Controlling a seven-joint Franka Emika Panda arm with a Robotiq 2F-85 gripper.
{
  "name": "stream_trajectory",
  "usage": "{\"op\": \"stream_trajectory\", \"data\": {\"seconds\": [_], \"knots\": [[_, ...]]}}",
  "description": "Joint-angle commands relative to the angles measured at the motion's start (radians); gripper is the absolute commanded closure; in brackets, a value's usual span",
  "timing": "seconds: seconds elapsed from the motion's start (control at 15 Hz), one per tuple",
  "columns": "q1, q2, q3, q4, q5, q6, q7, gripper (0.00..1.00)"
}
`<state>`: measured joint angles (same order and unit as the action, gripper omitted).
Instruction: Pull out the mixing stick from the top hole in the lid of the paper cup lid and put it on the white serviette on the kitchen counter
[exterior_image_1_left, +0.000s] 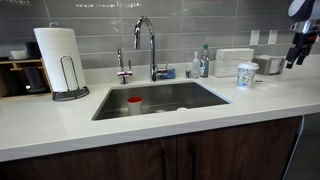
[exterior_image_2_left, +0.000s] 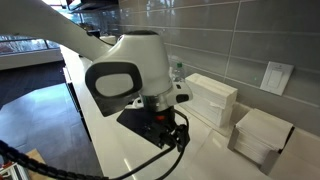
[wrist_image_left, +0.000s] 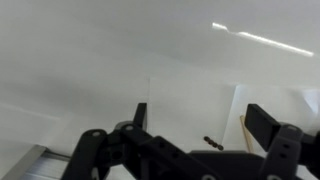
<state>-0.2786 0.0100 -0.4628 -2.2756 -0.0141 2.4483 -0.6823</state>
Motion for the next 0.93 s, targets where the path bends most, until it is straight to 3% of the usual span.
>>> {"op": "stream_trajectory", "data": {"seconds": [0.0,0.27,0.53,0.87], "knots": [[-0.02,-0.142,0.063,0.04,-0.206,-0.276,0.247,0.0],[-0.002,-0.308,0.141,0.073,-0.223,-0.54,0.352,0.0],[0.016,-0.443,0.196,0.066,-0.191,-0.626,0.427,0.0],[0.04,-0.518,0.23,0.049,-0.185,-0.644,0.476,0.0]]}}
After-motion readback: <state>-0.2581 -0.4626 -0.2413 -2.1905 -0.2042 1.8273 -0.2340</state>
